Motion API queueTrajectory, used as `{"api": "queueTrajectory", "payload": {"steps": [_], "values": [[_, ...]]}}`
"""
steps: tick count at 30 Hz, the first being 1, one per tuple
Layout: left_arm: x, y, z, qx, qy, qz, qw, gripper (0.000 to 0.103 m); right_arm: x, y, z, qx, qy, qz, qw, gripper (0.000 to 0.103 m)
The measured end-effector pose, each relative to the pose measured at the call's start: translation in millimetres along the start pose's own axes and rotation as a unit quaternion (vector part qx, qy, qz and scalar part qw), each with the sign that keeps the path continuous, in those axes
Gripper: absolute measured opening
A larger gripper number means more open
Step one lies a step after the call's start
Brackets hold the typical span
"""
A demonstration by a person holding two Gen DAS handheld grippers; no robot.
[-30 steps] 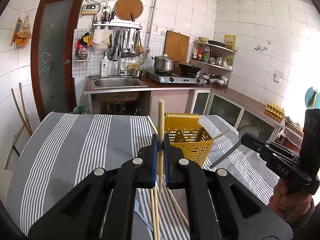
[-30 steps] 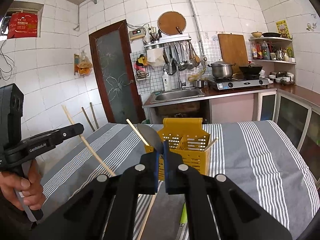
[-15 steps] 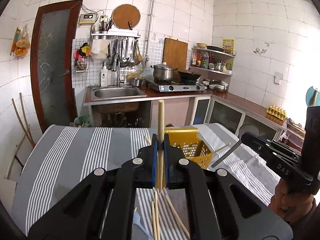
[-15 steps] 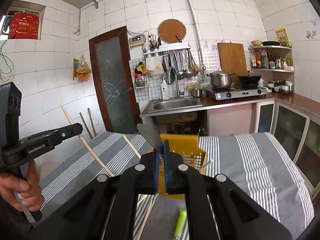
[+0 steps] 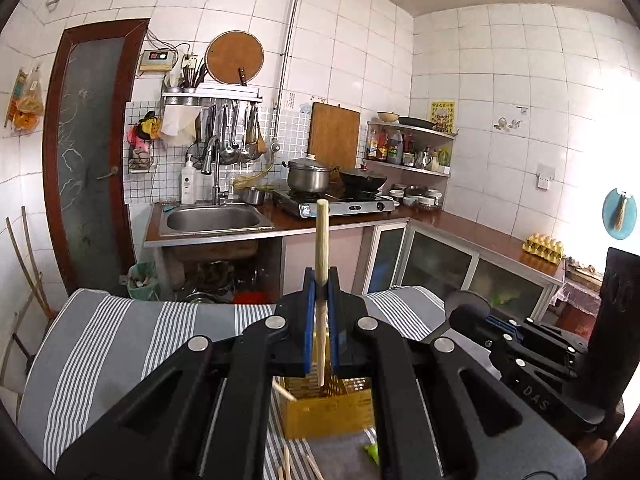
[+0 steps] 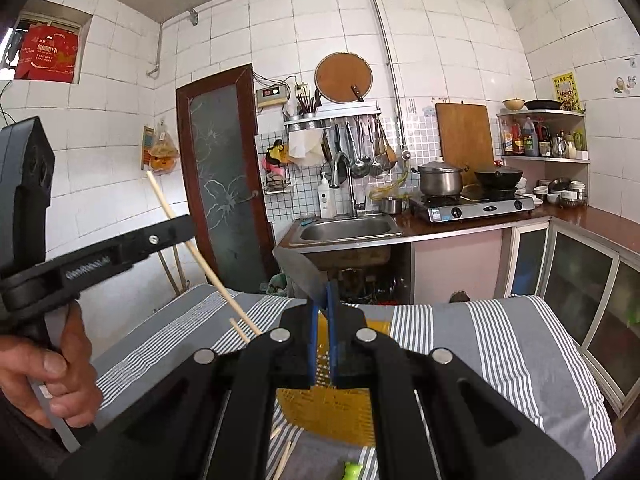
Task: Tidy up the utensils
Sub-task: 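Lift the chopstick and metal spoon and carry them above the yellow basket, then open both tools to drop the chopstick and spoon into the basket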
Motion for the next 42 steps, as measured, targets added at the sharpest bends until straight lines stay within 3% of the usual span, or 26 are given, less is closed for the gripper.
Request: {"api": "queueTrajectory", "payload": {"steps": [15, 21, 22, 23, 24, 25, 26, 33, 42], "values": [[16.2, -24.0, 82.3, 0.069, 0.026, 0.008, 0.9973, 0.005, -19.7, -10.2, 50.1, 0.045, 0.0, 0.025, 0.999, 0.004], [28.7, -38.3, 103.6, 0.09, 0.031, 0.002, 0.9954, 0.005, -25.5, -20.0, 65.7, 0.066, -0.019, 0.026, 0.997, 0.006], [30.3, -41.3, 107.3, 0.095, 0.034, 0.001, 0.9949, 0.006, -26.4, -21.9, 70.8, 0.078, -0.027, 0.024, 0.996, 0.006], [32.7, -45.0, 112.1, 0.102, 0.034, -0.002, 0.9942, 0.016, -29.0, -24.4, 76.4, 0.089, -0.036, 0.025, 0.995, 0.006], [33.5, -46.8, 113.7, 0.104, 0.034, -0.005, 0.994, 0.023, -31.6, -26.3, 80.3, 0.096, -0.043, 0.028, 0.994, 0.011], [35.3, -49.0, 116.2, 0.108, 0.032, -0.007, 0.9936, 0.023, -33.5, -26.8, 81.8, 0.101, -0.046, 0.03, 0.993, 0.022], [37.1, -50.1, 117.0, 0.11, 0.03, -0.011, 0.9934, 0.023, -36.8, -27.0, 81.6, 0.099, -0.049, 0.036, 0.993, 0.026], [42.4, -42.7, 97.3, 0.091, 0.033, -0.01, 0.9953, 0.023, -44.4, -16.0, 61.8, 0.066, -0.055, 0.042, 0.995, 0.028], [62.4, -45.8, 27.3, 0.079, 0.072, 0.006, 0.9943, 0.025, -53.2, -16.9, 6.1, 0.043, -0.075, 0.035, 0.996, 0.029]]}}
Point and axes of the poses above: each gripper's, at about its wrist camera, not at the fingertips, and z roughly the way its jaws point, x to its left, y to its top, the point moved 2 cm from there along z, roughly the way its jaws point, and after that the axes turned 3 degrees about -y, right-handed, at the moved point
